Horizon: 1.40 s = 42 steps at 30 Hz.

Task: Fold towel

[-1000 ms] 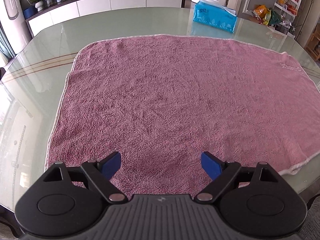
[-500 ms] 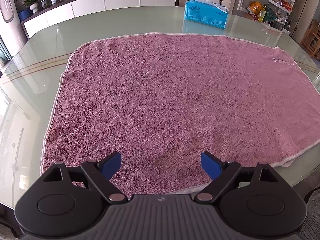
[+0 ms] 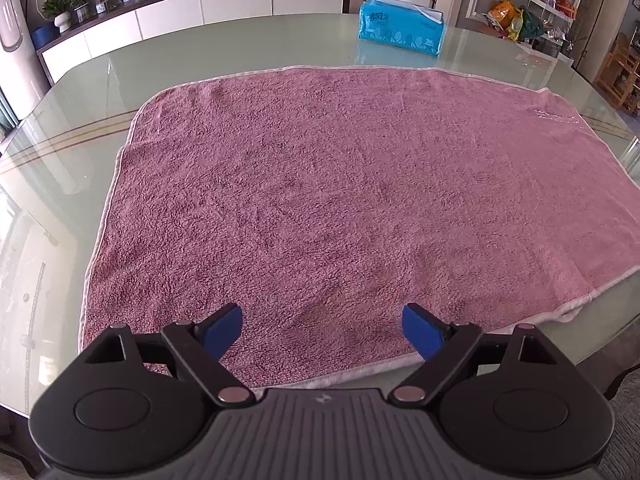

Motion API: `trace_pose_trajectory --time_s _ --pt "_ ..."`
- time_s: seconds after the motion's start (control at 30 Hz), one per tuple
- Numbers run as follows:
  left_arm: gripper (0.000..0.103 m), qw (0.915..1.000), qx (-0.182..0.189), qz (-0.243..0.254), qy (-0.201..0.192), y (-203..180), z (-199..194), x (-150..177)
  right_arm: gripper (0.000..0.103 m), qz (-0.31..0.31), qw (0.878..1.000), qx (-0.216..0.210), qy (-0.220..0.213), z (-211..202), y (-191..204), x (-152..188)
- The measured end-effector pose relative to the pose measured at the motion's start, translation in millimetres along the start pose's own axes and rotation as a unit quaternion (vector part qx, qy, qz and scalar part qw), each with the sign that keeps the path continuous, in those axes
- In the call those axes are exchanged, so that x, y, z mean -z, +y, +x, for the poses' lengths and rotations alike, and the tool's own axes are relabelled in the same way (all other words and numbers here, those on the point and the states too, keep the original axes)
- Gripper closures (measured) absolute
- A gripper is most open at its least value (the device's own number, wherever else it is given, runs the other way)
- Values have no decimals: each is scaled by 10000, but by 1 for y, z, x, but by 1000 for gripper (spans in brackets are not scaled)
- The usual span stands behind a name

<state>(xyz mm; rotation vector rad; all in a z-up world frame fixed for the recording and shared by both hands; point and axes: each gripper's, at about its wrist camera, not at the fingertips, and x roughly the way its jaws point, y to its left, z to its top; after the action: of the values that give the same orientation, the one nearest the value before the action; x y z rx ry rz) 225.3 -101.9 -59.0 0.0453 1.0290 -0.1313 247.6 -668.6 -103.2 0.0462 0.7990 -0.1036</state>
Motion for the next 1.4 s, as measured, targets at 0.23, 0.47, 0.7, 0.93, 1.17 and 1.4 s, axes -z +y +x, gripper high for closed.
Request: trace_pose_trajectory --time_s 0.23,0.47,0.7,0.93,1.17,1.4 --pt "14 9999 -3 -93 46 12 1 1 39 129 9996 -264 -4 3 -4 0" --pt "14 9998 45 -162 46 20 0 1 77 -111 9993 -346 94 6 13 -9" --pt "14 9998 71 -162 56 30 0 -1 96 -30 9993 -346 121 5 22 -11" --pt "14 9998 21 -41 202 50 1 -4 96 37 9994 -346 -53 -11 29 -18" --pt "14 9995 94 33 301 74 0 -8 96 -116 9971 -648 -375 -35 62 -41" --pt "14 9994 80 200 281 91 -4 -8 96 -638 9887 -1176 -681 -54 134 -67"
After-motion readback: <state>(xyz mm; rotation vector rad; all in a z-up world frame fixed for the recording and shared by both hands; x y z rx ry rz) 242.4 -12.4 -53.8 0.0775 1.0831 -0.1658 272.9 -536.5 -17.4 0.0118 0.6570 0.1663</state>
